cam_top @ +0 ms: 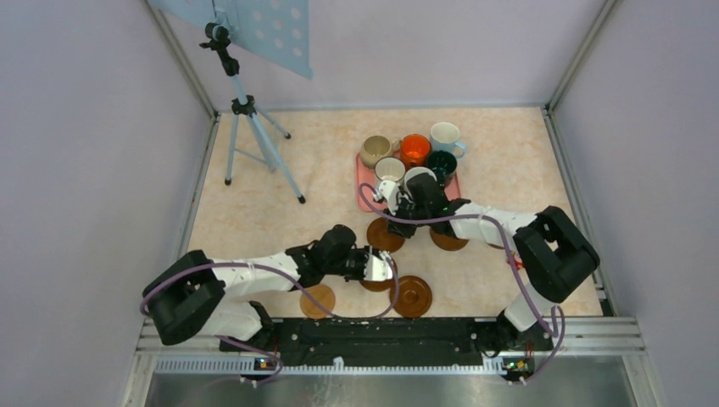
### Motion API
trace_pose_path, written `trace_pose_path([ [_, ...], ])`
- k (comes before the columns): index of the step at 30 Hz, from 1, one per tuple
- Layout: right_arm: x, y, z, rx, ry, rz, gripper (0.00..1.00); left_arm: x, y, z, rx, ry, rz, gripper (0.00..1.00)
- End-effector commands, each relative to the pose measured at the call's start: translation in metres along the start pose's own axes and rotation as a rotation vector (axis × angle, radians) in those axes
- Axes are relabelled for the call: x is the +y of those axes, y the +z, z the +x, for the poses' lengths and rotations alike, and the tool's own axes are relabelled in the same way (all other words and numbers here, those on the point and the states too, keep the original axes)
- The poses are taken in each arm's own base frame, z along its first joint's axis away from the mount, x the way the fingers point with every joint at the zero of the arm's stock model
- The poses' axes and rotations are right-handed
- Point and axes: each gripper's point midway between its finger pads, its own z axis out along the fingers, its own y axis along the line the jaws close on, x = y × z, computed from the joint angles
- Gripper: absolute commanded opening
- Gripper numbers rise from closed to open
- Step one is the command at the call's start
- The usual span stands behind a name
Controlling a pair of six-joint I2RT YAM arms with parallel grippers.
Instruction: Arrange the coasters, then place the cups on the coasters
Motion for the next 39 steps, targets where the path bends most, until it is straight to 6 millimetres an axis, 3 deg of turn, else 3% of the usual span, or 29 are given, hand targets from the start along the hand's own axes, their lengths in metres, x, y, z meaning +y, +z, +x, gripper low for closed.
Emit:
trace_pose_path([
  [1,0.000,0.011,-0.024,-0.044,-0.039,-0.005,0.15,0.010,0.008,0.000,0.012,0.091,-0.045,0.38],
  [6,0.004,0.023,-0.017,-0.008,-0.058,-0.015,0.15,0.007,0.012,0.009,0.064,0.150,-0.030,0.38],
  [12,0.002,0.030,0.008,0.116,-0.039,-0.014,0.13,-0.006,0.010,0.019,0.096,0.217,0.039,0.37],
  [22,0.011,0.014,0.034,0.229,-0.022,-0.032,0.10,-0.008,-0.013,0.050,0.188,0.224,0.019,0.36],
  [27,0.015,0.007,0.045,0.263,-0.015,-0.032,0.09,0.009,-0.026,0.066,0.218,0.171,-0.034,0.36],
  [32,0.015,0.000,0.060,0.300,-0.007,-0.010,0.10,0.043,-0.038,0.083,0.251,0.077,-0.106,0.36],
  [39,0.012,-0.012,0.071,0.330,0.010,0.016,0.10,0.050,-0.042,0.092,0.257,0.110,-0.126,0.37],
])
